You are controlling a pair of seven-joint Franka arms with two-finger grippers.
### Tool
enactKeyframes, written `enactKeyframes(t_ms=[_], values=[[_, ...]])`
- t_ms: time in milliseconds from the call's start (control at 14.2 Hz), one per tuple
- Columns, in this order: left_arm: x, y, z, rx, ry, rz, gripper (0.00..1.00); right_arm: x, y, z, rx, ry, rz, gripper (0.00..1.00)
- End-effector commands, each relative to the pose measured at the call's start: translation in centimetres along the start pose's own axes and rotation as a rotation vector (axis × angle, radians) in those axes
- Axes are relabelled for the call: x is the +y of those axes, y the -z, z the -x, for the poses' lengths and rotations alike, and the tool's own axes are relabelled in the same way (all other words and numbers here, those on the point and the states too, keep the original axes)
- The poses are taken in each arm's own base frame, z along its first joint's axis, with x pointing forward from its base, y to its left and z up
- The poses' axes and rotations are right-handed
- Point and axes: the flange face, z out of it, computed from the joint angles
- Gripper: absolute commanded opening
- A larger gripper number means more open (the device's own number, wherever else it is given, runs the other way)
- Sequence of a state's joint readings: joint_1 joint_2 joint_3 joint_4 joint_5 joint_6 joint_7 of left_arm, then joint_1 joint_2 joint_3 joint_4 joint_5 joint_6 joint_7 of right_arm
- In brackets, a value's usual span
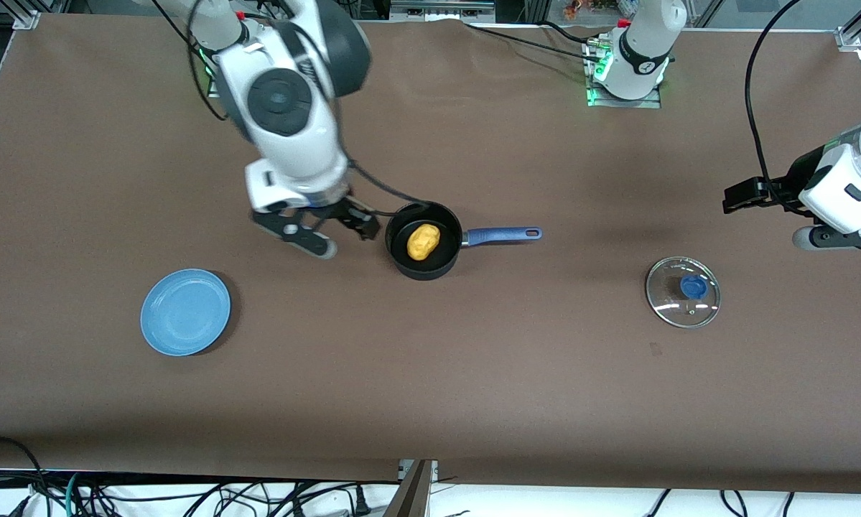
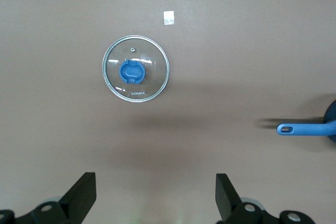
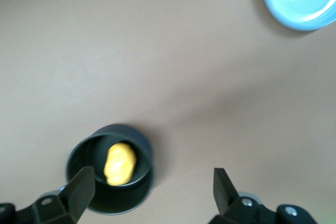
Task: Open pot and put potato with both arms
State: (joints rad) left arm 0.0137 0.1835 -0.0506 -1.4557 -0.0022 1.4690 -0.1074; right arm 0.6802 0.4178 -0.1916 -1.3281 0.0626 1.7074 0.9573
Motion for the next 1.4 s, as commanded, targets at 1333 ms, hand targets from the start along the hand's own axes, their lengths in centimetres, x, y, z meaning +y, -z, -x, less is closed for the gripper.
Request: enactKeyframes(t_ms=[1333], values=[[-0.1,0.5,-0.2,-0.005,0.004,-0.008,1.0,32.8,7.5,-12.7,-0.083,0.414,0.019,1.0]])
